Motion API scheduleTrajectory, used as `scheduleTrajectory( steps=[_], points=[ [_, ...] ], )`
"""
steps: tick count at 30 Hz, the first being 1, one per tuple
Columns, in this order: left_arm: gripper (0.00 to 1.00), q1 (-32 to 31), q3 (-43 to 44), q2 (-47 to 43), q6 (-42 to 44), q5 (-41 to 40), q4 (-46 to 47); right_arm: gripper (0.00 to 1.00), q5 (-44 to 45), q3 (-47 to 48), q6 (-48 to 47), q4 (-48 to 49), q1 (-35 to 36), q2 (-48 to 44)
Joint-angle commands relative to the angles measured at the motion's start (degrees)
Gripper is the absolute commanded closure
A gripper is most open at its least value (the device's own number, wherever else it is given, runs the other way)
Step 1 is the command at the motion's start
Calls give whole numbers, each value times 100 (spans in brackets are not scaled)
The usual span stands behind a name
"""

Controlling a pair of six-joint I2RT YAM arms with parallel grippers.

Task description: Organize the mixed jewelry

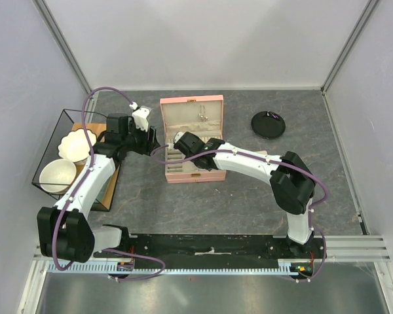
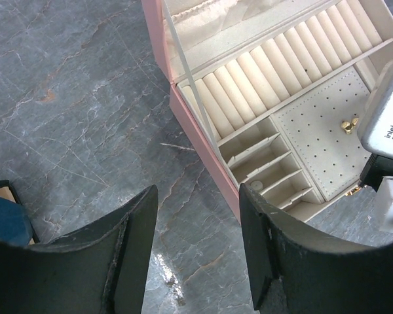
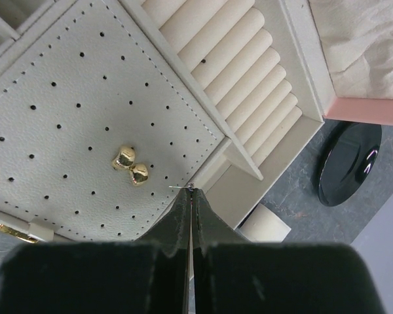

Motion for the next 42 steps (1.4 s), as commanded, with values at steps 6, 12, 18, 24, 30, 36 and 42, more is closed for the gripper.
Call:
scheduleTrajectory(
  steps=[6, 12, 18, 24, 30, 36, 42],
  points=[
    [40, 47, 283, -23, -136, 141, -6, 100, 254, 315, -32, -52, 39, 44],
    [40, 65, 274, -22, -145, 150, -6, 100, 359, 596, -49, -149, 47, 44],
    [41, 135, 239, -31, -232, 132, 29, 100, 403, 869, -111, -184, 39, 237],
    [40, 231, 274, -22, -338, 132, 99, 100, 483, 992, -164, -166, 47, 405],
    [40, 302, 353, 30, -408, 194, 126, 100, 509, 1001, -208, -96, 21, 510],
    [40, 337, 388, 83, -417, 238, 135, 100, 500, 1001, -225, -52, 4, 537],
    [40, 381, 397, 101, -435, 282, 152, 100, 483, 1045, -251, -35, -23, 589]
  ],
)
